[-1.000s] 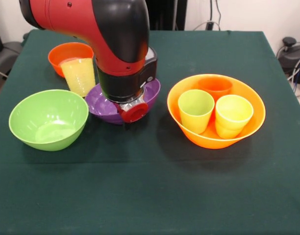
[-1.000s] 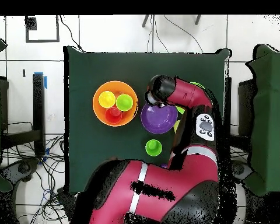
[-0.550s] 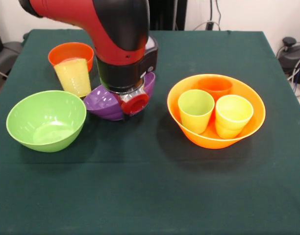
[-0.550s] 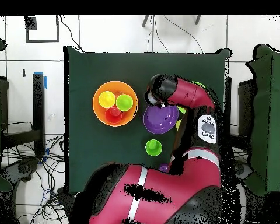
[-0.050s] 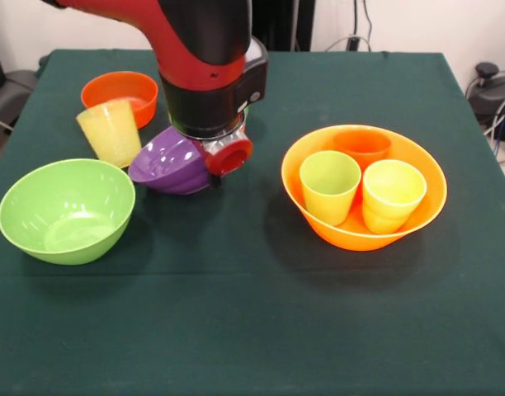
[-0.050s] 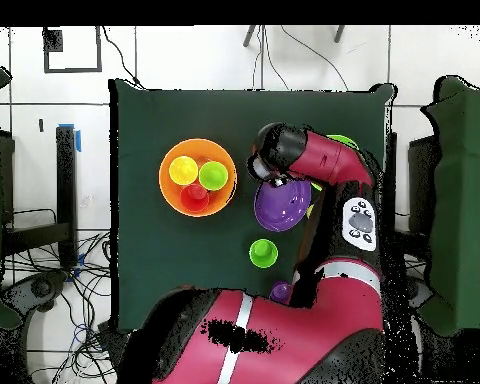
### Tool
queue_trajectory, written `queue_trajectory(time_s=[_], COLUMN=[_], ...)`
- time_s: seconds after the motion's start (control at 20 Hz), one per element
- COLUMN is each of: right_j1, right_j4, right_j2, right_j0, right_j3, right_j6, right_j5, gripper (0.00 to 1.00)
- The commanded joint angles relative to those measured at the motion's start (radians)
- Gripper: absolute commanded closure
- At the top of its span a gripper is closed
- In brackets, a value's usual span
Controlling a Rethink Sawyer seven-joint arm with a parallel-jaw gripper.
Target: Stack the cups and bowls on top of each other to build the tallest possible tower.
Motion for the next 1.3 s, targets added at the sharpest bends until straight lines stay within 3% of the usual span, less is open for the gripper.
queue_trajectory(time_s=[0.05, 1.3], right_j1=[-0.027, -0.109], right_j4=[-0.046, -0.006], right_j2=[0.106, 0.092], right_j0=[0.013, 0.079], right_j3=[0.060, 0.042], right_j6=[-0.117, -0.016], right_j5=[0.110, 0.209], gripper=[1.00, 1.00])
